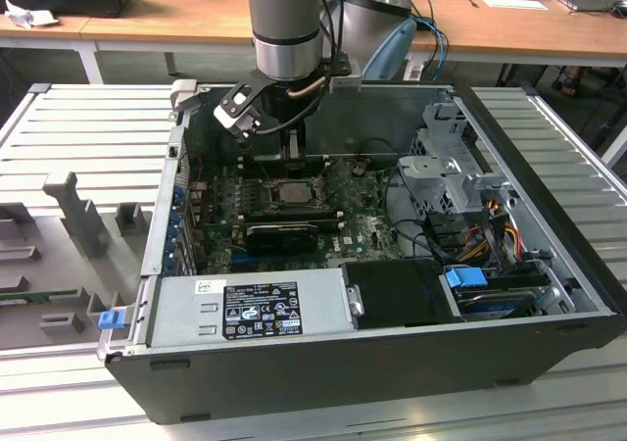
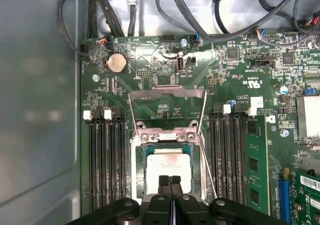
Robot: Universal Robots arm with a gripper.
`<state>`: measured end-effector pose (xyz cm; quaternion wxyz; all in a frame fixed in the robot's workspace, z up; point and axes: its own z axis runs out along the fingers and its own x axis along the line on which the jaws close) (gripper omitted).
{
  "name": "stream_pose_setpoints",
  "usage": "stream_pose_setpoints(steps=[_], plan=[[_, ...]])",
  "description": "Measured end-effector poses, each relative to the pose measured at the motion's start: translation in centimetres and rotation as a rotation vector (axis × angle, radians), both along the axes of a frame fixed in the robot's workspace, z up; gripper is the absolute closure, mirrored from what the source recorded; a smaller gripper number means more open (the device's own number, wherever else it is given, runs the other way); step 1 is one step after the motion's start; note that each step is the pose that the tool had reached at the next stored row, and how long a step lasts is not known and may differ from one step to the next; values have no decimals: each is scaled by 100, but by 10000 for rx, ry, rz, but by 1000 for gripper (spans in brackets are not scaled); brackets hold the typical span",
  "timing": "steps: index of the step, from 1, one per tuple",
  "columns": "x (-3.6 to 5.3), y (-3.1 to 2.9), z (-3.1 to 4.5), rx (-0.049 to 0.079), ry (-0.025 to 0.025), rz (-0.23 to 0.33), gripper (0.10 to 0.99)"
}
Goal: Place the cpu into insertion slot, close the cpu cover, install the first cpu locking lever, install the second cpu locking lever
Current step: 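Close the cpu cover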
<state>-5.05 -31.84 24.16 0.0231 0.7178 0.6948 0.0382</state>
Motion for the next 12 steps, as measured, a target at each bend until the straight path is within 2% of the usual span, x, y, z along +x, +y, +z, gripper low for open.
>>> stream_pose_setpoints(steps=[4,9,12], plan=[[68,-16,1,2,18,1,980],[98,-23,2,54,49,1,980],[98,-23,65,52,50,2,980]])
